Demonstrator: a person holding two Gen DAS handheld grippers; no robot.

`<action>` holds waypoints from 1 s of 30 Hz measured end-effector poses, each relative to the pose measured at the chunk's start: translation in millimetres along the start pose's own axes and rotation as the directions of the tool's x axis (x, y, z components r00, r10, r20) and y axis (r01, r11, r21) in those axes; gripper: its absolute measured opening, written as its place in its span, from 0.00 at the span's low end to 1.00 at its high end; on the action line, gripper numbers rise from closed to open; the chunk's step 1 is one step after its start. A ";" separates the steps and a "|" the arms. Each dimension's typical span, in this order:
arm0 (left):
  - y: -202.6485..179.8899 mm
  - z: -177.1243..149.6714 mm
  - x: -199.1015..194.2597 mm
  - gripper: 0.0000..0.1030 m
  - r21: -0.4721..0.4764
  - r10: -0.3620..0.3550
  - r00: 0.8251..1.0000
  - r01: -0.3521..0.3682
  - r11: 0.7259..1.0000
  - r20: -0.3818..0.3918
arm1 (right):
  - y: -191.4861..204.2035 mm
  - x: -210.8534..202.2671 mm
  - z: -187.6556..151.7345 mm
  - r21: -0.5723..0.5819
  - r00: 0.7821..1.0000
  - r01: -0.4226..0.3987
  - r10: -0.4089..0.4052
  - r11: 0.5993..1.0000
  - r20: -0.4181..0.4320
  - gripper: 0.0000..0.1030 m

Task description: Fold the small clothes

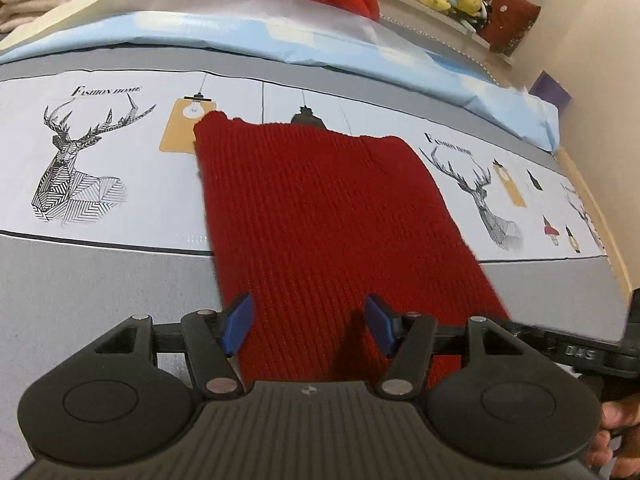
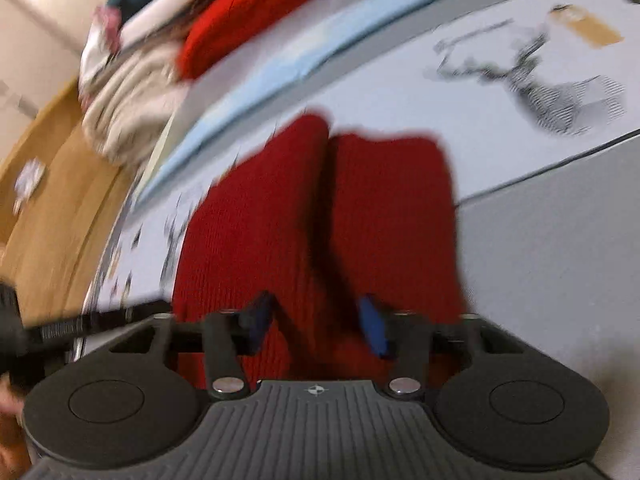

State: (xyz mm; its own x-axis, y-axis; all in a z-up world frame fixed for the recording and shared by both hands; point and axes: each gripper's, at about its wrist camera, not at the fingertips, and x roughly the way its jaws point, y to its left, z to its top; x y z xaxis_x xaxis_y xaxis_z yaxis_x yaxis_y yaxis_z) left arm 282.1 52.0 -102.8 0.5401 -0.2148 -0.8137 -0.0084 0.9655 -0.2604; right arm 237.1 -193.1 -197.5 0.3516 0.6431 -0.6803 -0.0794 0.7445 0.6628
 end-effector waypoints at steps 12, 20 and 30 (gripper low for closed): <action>-9.6 -11.9 21.6 0.71 0.031 0.040 0.991 -0.036 0.999 -0.126 | -25.4 -38.3 -20.0 0.115 0.984 0.104 -0.086 0.988 -0.154 0.17; -20.2 -24.9 35.6 0.72 0.119 0.119 0.978 -0.099 0.988 -0.173 | 20.1 -53.7 -5.0 -0.127 0.986 0.140 -0.126 0.982 0.110 0.33; -40.3 -35.1 -13.5 0.76 0.158 0.184 0.982 -0.174 0.972 -0.049 | 49.7 -49.3 -9.9 -0.221 0.939 0.336 -0.307 0.916 0.154 0.46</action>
State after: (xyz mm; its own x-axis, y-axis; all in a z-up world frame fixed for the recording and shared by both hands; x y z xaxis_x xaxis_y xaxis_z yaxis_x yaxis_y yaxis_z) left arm 245.6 10.8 -99.6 0.4878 -0.0403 -0.8721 0.0310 0.9991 -0.0289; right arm 206.6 -186.1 -134.1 0.4986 0.3478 -0.7940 -0.1610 0.9372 0.3094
